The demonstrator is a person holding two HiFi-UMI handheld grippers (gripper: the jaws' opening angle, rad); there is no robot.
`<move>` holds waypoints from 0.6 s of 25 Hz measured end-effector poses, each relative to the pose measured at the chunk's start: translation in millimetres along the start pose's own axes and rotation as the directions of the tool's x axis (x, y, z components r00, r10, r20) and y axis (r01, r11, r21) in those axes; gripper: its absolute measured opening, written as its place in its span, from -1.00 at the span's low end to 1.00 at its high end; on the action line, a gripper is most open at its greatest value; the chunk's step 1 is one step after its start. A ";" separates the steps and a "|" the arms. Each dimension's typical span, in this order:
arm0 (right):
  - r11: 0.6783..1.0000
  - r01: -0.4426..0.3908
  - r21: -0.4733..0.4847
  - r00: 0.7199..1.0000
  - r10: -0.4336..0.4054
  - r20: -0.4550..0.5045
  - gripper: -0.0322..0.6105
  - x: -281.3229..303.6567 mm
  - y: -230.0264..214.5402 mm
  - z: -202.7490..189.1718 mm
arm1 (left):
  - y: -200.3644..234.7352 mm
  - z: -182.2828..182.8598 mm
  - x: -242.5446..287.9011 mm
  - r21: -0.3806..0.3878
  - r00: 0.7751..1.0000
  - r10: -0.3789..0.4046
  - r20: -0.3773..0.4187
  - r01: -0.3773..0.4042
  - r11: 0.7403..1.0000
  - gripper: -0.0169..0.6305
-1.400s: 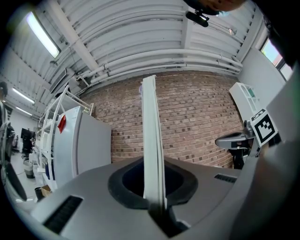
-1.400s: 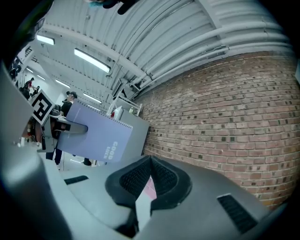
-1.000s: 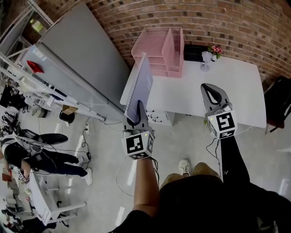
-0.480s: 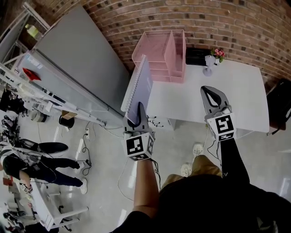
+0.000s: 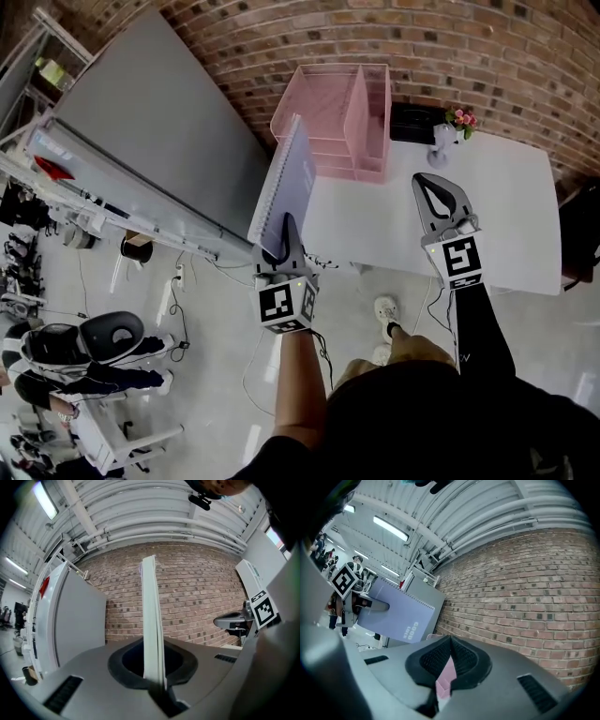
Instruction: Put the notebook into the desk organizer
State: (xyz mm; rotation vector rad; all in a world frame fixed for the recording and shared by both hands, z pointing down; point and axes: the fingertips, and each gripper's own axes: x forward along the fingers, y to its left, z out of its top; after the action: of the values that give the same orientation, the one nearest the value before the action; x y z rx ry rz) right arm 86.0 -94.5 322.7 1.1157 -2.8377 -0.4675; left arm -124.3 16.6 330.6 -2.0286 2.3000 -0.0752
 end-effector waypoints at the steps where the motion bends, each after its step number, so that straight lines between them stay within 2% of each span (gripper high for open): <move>1: 1.000 -0.002 0.002 1.000 0.002 0.005 -0.83 9.3 -2.8 -1.1 | 3.2 -2.7 7.8 -0.004 1.000 0.003 -0.003 -0.003 1.000 -0.82; 15: 0.995 -0.103 0.021 0.994 0.102 0.034 -0.83 133.7 -24.1 -27.5 | 32.7 -38.0 89.9 -0.130 0.999 0.029 -0.043 -0.034 0.991 -0.82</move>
State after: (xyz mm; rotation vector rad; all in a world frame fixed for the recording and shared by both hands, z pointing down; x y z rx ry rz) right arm 7.8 -208.2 334.0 0.9690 -2.9178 -0.4517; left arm -171.1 -68.9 363.6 -2.0680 2.4213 0.0362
